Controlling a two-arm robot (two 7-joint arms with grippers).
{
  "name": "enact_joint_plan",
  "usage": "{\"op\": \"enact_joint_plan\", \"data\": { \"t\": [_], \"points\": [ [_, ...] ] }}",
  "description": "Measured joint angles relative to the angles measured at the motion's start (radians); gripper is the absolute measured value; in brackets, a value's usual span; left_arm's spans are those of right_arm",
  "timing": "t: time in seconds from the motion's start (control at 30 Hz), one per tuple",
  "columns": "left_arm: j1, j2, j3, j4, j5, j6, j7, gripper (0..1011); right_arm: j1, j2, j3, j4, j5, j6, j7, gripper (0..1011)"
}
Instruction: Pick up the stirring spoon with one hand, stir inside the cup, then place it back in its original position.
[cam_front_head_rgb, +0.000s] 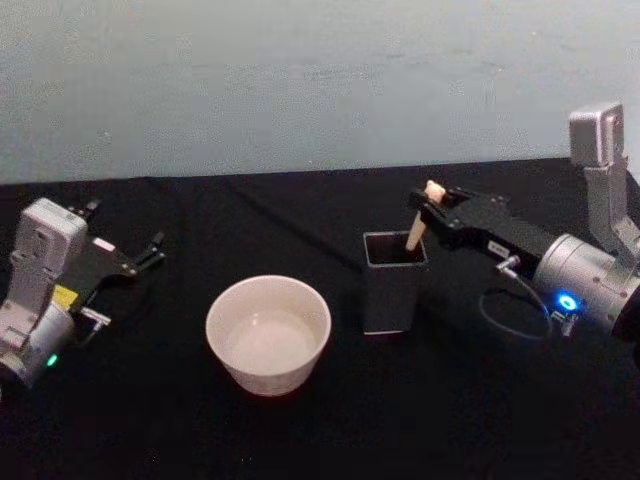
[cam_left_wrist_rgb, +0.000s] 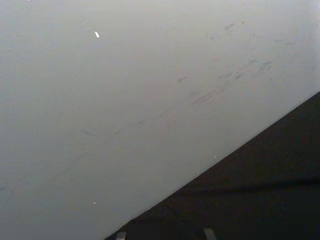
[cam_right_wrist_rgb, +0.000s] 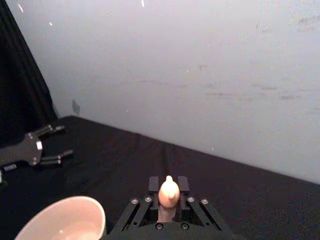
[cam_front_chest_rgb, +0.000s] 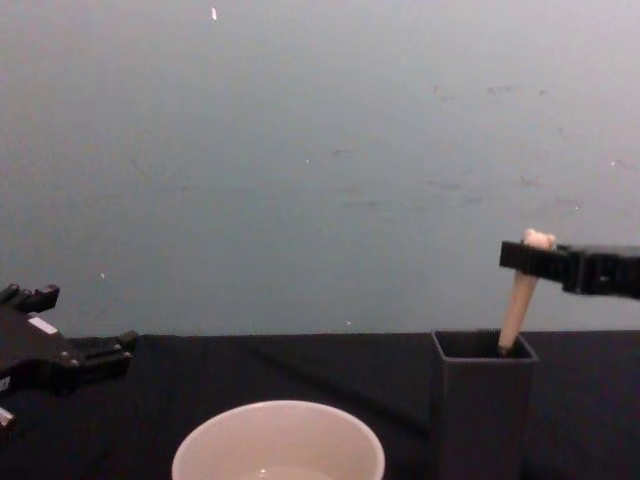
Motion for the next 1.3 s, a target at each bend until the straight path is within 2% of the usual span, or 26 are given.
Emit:
{"op": "enact_joint_plan", "data": {
  "t": [0.47,0.97,1.23,1.3],
  "points": [
    [0.000,0.000,0.000,0.000,0.000,0.000,0.000,1001,0.012,0.018,0.028,-0.088,0.099,0.021,-0.026,216],
    [0.000,0.000,0.000,0.000,0.000,0.000,0.000,1001,0.038,0.030,0.031,-0.151,0.158,0.025,-0.066,216],
    [0.000,0.000,0.000,0.000,0.000,0.000,0.000,1001,0.049,0.028,-0.005,-0.166,0.165,0.014,-0.084,216],
    [0.000,0.000,0.000,0.000,0.000,0.000,0.000,1001,0.051,0.030,-0.027,-0.166,0.161,0.012,-0.085,216]
  ]
}}
